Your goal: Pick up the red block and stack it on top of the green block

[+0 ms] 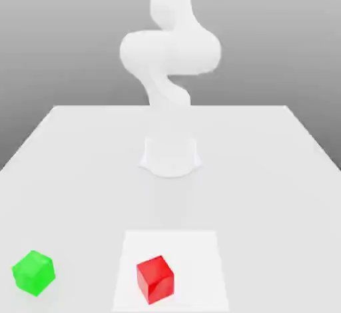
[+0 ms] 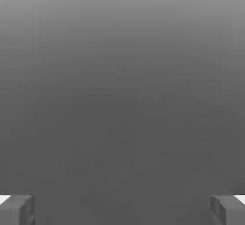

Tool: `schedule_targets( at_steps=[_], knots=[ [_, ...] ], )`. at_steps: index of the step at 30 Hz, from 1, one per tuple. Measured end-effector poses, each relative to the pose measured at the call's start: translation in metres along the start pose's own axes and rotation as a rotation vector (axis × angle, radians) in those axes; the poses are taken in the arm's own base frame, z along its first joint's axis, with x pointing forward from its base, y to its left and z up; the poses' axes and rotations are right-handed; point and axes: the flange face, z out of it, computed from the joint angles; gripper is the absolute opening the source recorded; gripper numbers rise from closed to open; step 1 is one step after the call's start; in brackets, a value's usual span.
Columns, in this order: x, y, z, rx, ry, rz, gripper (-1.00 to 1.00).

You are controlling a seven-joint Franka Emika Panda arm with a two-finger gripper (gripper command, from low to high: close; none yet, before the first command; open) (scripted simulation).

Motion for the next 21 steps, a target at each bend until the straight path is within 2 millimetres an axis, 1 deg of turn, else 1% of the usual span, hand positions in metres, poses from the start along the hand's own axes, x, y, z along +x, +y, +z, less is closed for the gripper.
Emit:
schedule_targets(
  at_steps=[2,5,8,11,16,19,21],
  knots=[
    [0.000,0.006,0.045,-0.028,-0.062,-0.035,0.00],
    [-0.007,0.019,0.107,-0.070,-0.148,-0.085,0.00],
    [-0.021,0.036,0.166,-0.112,-0.229,-0.136,0.00],
    [-0.040,0.056,0.221,-0.158,-0.307,-0.187,0.00],
    [-0.081,0.101,0.301,-0.239,-0.431,-0.275,0.00],
    [-0.109,0.132,0.340,-0.292,-0.501,-0.331,0.00],
    [-0.128,0.156,0.363,-0.330,-0.546,-0.369,0.00]
  ],
)
